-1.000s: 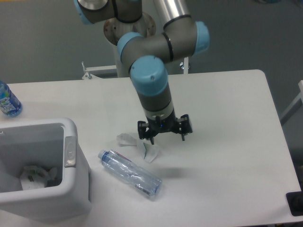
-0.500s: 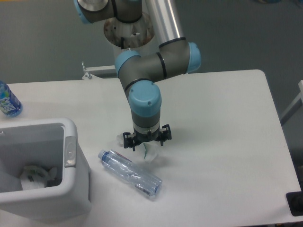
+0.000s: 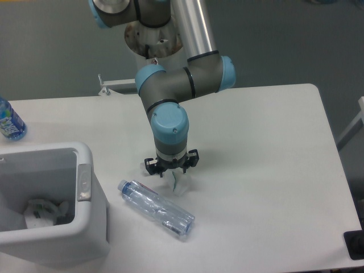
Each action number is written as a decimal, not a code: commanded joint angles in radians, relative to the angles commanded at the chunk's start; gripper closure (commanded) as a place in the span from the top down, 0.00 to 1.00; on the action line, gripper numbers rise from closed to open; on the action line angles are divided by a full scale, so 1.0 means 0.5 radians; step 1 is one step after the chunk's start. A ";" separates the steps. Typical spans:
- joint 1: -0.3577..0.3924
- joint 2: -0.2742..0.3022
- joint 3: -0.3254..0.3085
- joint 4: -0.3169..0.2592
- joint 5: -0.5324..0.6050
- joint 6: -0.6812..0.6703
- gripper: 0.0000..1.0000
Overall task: Place the trash in the trash can
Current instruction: 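Close the gripper on the tissue and lift it, then carry the tissue over the white bin and release it inside, then move the open gripper over the clear plastic bottle and lower, then rotate the gripper to align with the bottle and grasp it, then lift the bottle, carry it over the bin and drop it in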
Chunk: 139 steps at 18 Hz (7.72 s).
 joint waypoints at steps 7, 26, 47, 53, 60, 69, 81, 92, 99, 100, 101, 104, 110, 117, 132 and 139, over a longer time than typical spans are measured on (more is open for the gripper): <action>0.064 0.187 0.018 -0.021 0.034 0.037 0.00; 0.138 0.430 0.742 0.049 -1.433 -0.080 0.00; -0.108 0.313 0.730 0.218 -1.353 -0.368 1.00; -0.052 0.206 0.742 0.212 -0.719 -0.669 1.00; -0.040 -0.134 0.721 0.209 -0.429 -0.690 1.00; -0.018 -0.343 0.635 0.181 -0.243 -0.675 1.00; -0.031 -0.488 0.571 0.212 -0.040 -0.782 1.00; -0.095 -0.561 0.592 0.209 -0.028 -0.807 1.00; -0.117 -0.571 0.586 0.203 -0.012 -0.834 0.79; -0.117 -0.571 0.586 0.202 -0.012 -0.834 0.74; -0.117 -0.571 0.583 0.199 -0.012 -0.834 0.70; -0.117 -0.564 0.583 0.196 -0.012 -0.834 0.62; -0.117 -0.531 0.592 0.193 -0.018 -0.807 0.55; 0.009 -0.273 0.962 0.206 -0.272 -0.782 0.56; -0.085 -0.034 1.322 0.570 -0.834 -0.871 0.56; -0.383 -0.043 1.286 0.574 -0.834 -0.865 0.56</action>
